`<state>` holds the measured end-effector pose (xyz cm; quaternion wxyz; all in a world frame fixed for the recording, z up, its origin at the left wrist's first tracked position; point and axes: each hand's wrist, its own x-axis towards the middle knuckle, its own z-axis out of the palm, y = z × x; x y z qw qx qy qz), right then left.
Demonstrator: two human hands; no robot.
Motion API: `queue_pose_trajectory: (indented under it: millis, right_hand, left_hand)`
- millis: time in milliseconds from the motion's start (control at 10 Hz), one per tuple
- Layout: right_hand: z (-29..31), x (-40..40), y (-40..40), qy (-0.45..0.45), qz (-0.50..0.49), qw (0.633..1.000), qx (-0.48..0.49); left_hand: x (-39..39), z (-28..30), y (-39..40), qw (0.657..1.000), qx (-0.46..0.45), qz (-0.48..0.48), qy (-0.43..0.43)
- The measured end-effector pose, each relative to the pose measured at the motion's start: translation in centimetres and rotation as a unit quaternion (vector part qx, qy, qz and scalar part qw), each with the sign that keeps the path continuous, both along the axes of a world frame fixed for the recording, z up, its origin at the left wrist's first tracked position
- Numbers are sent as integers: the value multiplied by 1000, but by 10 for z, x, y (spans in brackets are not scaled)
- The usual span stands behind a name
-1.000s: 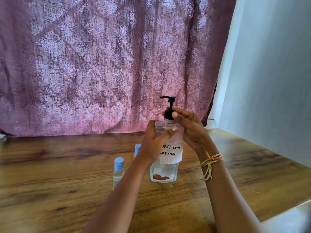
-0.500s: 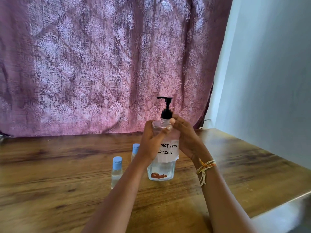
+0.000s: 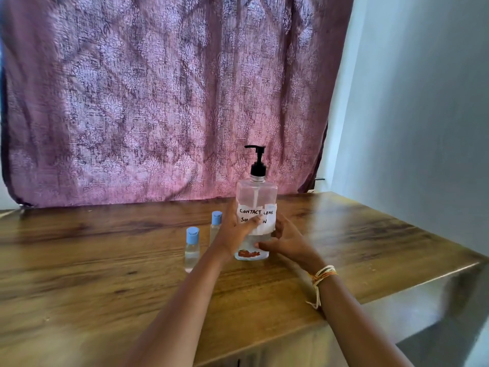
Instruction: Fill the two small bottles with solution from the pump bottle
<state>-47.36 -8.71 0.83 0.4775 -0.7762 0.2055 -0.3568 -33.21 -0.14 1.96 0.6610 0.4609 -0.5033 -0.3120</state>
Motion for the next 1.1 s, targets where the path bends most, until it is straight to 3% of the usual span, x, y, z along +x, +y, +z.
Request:
queue_pose_trajectory:
  millis: [100,200,500,700,900,1100]
  right_hand:
    - [-5,1,-3,7,-29,999,11]
    - [-7,2,-5,14,-47,999,4]
    - [-15,7,1,17,-92,996,2]
    - [-16,7,19,110,-119,986,-32]
    - [-8,-6,50,163,-165,972,-46]
    - [-6,-16,69,187,-190,958,-108]
  left_hand:
    - [-4,-8,12,987,69,101,-103]
    - [-5,-17,18,970,125,144,-151]
    - [-7,-35,16,920,197,165,-294]
    - [-20,-35,32,890,223,166,-361]
    - [-38,-24,62,878,250,163,-375]
    - [-46,-8,93,851,190,197,-449]
